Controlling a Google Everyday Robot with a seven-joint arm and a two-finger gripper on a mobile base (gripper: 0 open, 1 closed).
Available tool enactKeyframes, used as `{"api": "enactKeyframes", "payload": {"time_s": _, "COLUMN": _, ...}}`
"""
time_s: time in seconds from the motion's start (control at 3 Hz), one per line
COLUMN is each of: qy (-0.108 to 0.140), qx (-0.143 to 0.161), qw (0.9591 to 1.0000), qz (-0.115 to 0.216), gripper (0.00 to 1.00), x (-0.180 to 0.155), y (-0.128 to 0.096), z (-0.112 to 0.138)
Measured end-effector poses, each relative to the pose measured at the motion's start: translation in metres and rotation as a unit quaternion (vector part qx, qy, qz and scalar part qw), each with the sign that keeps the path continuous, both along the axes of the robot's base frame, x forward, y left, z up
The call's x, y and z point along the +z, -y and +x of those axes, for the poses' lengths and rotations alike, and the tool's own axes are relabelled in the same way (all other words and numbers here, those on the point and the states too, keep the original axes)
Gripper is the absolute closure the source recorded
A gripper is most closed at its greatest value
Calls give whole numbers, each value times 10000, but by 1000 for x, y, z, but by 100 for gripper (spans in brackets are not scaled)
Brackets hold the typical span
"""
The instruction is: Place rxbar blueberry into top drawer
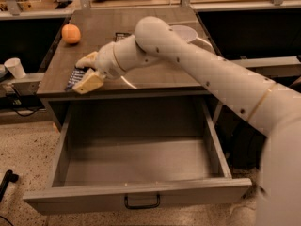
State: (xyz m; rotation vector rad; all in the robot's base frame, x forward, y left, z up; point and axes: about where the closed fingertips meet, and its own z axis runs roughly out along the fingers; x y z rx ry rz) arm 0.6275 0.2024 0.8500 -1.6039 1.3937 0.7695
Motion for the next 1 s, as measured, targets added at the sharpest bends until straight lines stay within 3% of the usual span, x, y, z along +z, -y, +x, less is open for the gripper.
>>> {"api": "enactKeyframes", "payload": {"time_s": 0.33, "qy": 446, "qx": 482, "qw": 9974, "qz": 279, "gripper": 100, "x": 3, "y": 15, "z": -63}}
{"api": "enactKeyframes", "payload": {"time_s": 0.67, "qy": 952, "qx": 720, "qw": 9921, "qz": 386, "gripper": 100, "x": 12, "y": 24, "z": -81}}
{"api": "enactKeyframes", "payload": {"time_s": 1.0, "qy": 965, "qx": 730, "qw": 9919, "qz": 385, "gripper": 100, "x": 12, "y": 24, "z": -81}}
